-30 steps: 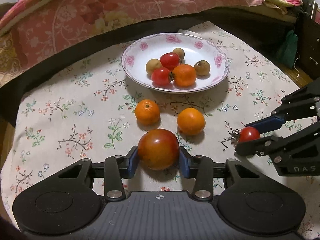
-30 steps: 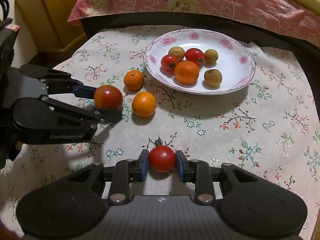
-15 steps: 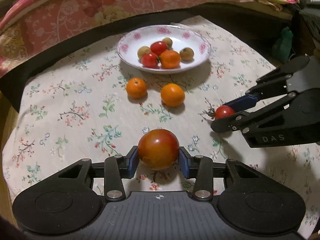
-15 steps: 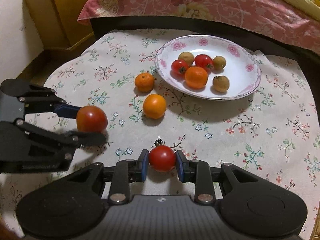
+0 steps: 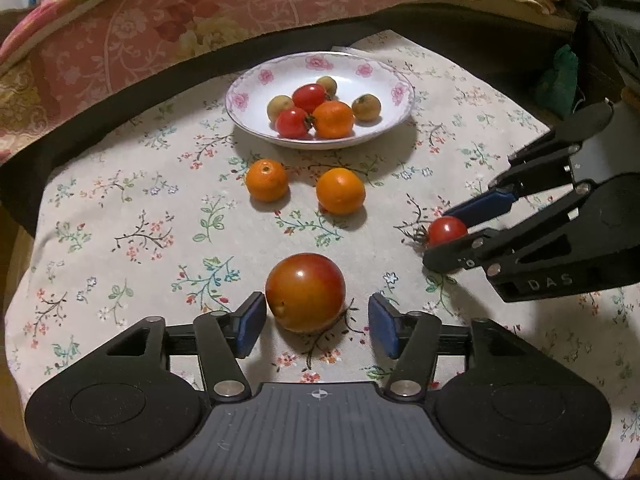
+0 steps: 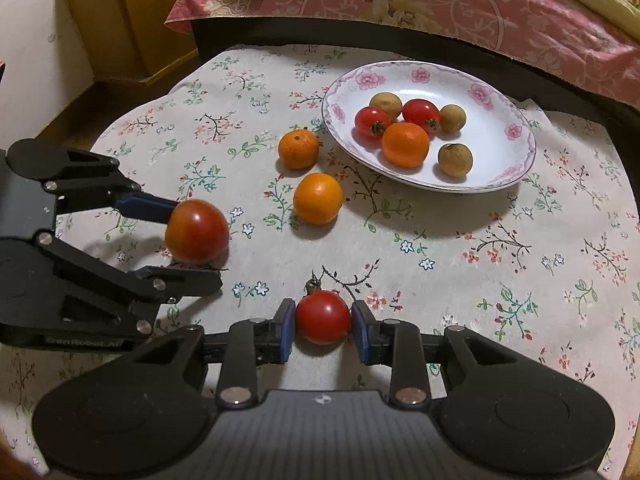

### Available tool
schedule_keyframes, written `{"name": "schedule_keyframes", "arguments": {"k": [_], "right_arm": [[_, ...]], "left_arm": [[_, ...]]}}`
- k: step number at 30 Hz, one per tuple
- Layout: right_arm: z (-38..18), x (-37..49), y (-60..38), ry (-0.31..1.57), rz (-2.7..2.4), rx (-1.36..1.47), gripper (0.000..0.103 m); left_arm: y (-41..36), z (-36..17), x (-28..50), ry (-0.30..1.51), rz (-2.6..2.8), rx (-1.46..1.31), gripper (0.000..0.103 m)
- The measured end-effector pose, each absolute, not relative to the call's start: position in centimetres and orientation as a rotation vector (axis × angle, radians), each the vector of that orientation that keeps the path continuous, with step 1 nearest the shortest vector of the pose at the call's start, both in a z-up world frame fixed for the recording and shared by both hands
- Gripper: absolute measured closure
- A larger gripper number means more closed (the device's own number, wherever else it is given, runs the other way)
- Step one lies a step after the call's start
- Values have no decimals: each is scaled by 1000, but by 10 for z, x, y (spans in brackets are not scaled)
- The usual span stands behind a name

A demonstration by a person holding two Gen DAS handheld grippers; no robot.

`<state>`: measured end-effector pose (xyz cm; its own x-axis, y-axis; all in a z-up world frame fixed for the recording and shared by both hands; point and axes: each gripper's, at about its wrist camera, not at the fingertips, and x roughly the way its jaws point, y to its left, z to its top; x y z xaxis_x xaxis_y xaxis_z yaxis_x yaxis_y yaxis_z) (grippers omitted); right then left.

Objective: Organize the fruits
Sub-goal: 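Lift the large red tomato with the left tool while the right tool holds the cherry tomato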

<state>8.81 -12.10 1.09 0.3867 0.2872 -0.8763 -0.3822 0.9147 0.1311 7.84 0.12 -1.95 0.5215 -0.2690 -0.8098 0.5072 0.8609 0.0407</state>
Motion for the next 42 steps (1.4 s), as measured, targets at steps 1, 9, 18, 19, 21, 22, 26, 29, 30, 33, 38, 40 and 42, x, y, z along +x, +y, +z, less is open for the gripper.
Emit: {"name": "schedule_keyframes", "arguments": {"k": [1,9,18,19,21,22,26,29,30,33,38,40,42], "right_arm": [[11,88,-121,1095,427,-96,72],[11,87,-122,1099,433,-88,68],[11,87,-122,1107,436,-96,68],[11,87,-121,1106,435,-97,69],[12,86,-121,1104,437,-96,73],[12,86,-121,1104,440,-95,74],[12,86,-119,1101,437,-103,74],[13,86,-119,1098,436,-99,74],[14,87,-120,1096,434,-98,74],[16,87,-122,1087,426,-91,74],[21,88,-125,1074,412,-78,74],[21,89,-125,1071,408,-77,74],[22,90,-125,1070,406,-75,74]], "left_arm": [[2,-19,79,911,-470,281,35],[0,-20,89,912,-460,273,33],[-3,-22,90,915,-463,281,45],[-4,-22,91,915,-464,283,48],[-5,-22,91,916,-464,289,52],[-5,-22,91,916,-464,291,52],[-3,-21,90,916,-465,288,52],[-3,-21,89,916,-467,285,53],[-3,-21,89,917,-469,284,53],[-4,-21,89,921,-475,270,53],[-6,-20,89,916,-483,267,53],[-7,-20,89,914,-483,267,53],[-7,-20,89,917,-487,267,53]]}}
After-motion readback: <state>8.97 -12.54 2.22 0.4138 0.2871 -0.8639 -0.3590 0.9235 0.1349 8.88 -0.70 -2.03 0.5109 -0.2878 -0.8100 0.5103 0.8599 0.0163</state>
